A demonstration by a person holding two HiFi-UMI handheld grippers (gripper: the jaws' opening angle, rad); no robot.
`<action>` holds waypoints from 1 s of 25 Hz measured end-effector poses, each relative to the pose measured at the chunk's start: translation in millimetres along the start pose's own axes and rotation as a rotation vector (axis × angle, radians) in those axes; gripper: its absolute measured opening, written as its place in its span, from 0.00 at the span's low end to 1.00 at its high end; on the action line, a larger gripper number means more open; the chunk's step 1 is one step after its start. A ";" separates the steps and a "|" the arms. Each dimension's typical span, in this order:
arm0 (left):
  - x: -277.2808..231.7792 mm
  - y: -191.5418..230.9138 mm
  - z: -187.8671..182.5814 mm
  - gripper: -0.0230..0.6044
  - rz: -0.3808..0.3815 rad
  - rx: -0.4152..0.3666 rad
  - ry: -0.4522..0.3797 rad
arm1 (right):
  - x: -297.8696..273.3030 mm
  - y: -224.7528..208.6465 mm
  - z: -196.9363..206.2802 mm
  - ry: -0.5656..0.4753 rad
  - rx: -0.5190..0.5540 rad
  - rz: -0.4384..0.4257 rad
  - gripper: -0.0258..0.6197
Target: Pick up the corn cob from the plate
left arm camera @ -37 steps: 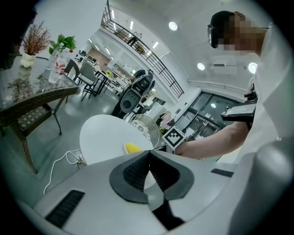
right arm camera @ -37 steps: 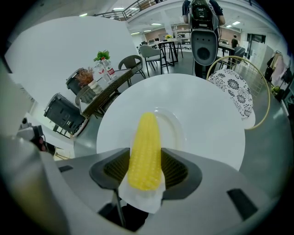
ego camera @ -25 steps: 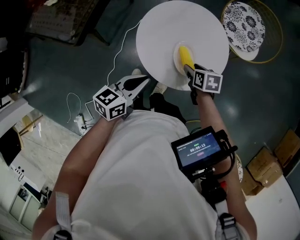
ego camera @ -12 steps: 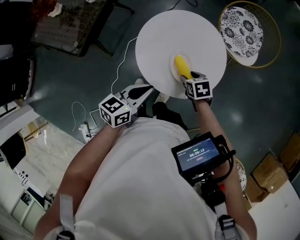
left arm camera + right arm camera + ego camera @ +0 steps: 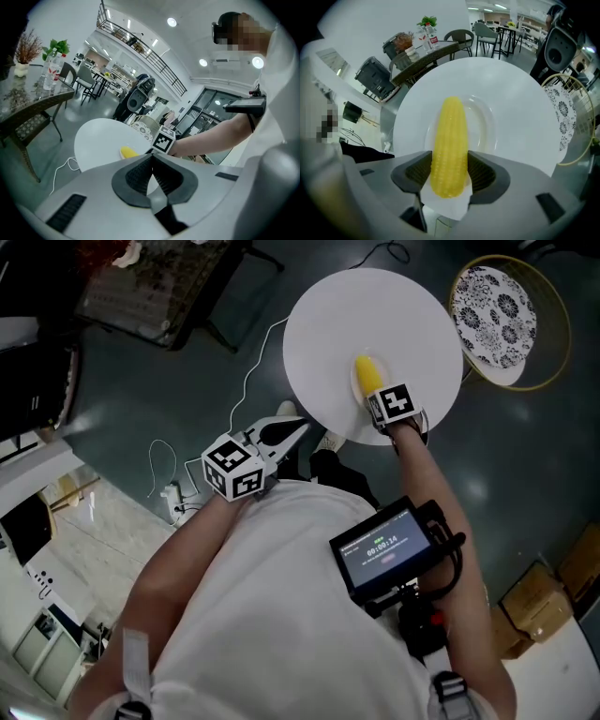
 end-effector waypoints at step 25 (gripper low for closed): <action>-26.3 -10.3 -2.9 0.05 0.022 -0.013 0.019 | 41.7 -1.1 9.7 -0.452 -0.436 -0.604 0.39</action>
Point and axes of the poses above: the fingertips, and each gripper's own axes: x backward along the fingers, y to its left, z out of its underside, the point moved 3 cm from there along x, backward along the fingers, and after that the axes turned 10 degrees about y, right-handed, at the moved point
